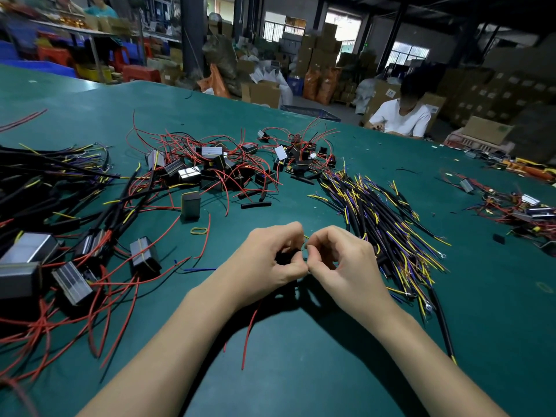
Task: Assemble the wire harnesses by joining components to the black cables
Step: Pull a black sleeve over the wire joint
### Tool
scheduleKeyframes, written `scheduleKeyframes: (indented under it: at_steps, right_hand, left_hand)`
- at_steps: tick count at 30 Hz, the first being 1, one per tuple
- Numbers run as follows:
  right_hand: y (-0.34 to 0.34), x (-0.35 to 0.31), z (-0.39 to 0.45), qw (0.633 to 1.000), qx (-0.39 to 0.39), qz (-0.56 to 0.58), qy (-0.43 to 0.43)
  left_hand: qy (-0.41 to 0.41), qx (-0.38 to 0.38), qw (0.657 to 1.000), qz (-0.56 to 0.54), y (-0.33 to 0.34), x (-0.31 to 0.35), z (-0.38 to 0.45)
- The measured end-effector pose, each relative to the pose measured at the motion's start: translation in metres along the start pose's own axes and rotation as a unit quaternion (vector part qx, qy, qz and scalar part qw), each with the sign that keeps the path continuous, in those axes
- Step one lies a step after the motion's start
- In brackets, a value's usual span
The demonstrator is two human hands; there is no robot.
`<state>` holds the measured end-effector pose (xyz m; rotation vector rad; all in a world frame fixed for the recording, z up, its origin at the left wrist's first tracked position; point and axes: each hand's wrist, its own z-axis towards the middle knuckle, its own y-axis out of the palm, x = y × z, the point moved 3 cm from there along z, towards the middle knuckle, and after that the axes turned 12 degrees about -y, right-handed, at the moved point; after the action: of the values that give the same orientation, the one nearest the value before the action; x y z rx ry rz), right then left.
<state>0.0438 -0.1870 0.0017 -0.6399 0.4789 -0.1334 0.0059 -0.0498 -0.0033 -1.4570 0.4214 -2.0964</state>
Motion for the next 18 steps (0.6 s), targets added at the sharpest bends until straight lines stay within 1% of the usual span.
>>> scheduleKeyframes:
  at_steps: [4, 9, 14, 18]
  right_hand:
    - [-0.001, 0.003, 0.001, 0.999, 0.014, 0.018, 0.023]
    - [0.001, 0.005, 0.001, 0.998, 0.016, 0.040, 0.052]
    - [-0.003, 0.012, -0.001, 0.989, -0.019, 0.114, 0.087]
    - [-0.002, 0.014, -0.001, 0.988, -0.037, 0.123, 0.091]
  left_hand:
    - [-0.010, -0.005, 1.000, -0.023, -0.003, -0.003, 0.000]
    - [0.003, -0.003, 1.000, -0.021, -0.007, -0.005, -0.001]
    - [0.014, 0.008, 1.000, -0.019, -0.009, -0.007, -0.001]
    - [0.022, 0.015, 0.999, -0.025, -0.009, -0.007, -0.002]
